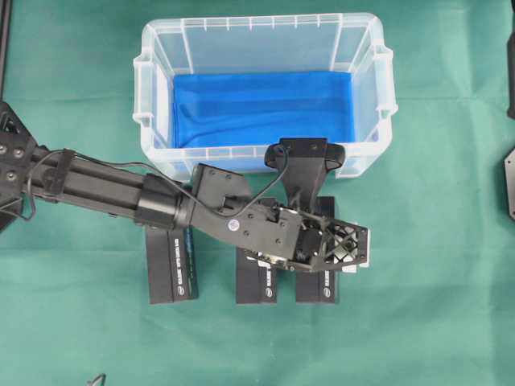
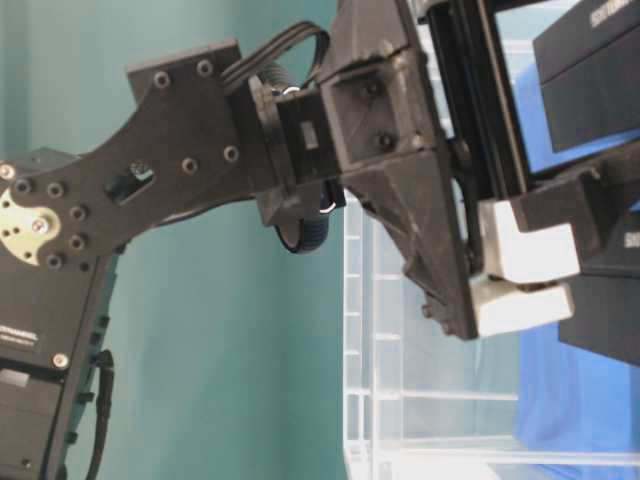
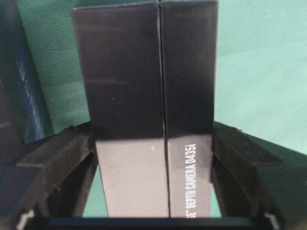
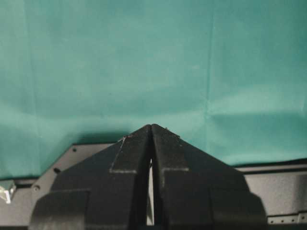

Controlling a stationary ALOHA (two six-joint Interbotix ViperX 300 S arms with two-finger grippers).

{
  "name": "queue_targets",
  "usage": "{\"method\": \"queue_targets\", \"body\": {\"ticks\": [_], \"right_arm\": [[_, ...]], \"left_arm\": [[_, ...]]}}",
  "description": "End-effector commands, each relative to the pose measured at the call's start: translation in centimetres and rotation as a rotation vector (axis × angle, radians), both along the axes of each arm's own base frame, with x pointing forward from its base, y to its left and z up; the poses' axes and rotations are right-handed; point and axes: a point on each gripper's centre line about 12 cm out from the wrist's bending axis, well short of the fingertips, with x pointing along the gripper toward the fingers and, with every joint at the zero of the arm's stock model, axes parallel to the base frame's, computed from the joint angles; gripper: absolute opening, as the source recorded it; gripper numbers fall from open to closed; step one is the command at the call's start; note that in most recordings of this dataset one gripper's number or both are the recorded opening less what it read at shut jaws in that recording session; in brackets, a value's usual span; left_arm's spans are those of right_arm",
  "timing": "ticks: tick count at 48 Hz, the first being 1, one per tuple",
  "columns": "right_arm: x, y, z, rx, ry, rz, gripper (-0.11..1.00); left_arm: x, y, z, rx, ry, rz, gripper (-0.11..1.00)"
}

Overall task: Take the box out of the case with the left arm.
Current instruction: 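Open the left gripper, release the box, and withdraw left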

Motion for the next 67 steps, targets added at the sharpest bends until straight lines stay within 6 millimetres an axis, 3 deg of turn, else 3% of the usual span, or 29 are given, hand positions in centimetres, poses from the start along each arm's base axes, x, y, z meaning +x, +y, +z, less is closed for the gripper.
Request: {"method": "queue_targets", "body": {"ticks": [1, 5, 18, 27, 41, 57, 67], "right_arm": [[0.1, 0.0, 0.3, -0.002, -0.014, -0.001, 0.00], [0.1, 0.0, 0.3, -0.002, -0.012, 0.000, 0.00], [0.1, 0.0, 0.3, -0.002, -0.011, 0.000, 0.00], [0.1, 0.0, 0.3, -0.002, -0.011, -0.002, 0.00], [0.2, 0.0, 0.3, -0.001, -0.012, -0.003, 0.00], [0.2, 0.0, 0.2, -0.002, -0.009, -0.001, 0.00], [0.2, 0.0, 0.2, -0.002, -0.011, -0.001, 0.00]], "left_arm": [[0.2, -0.1, 2.6, -0.015, -0.060, 0.000, 0.77], [0.2, -0.1, 2.6, -0.021, -0.058, 0.001, 0.87], [0.2, -0.1, 2.7, -0.023, -0.061, 0.003, 0.84], [-0.1, 0.3, 4.3, -0.021, -0.067, 0.006, 0.84], [-1.4, 1.1, 9.7, -0.012, -0.092, 0.015, 0.84], [-0.6, 1.9, 15.3, -0.002, -0.215, -0.019, 0.83], [-1.6, 3.0, 18.7, 0.028, -0.186, -0.037, 0.83]]}}
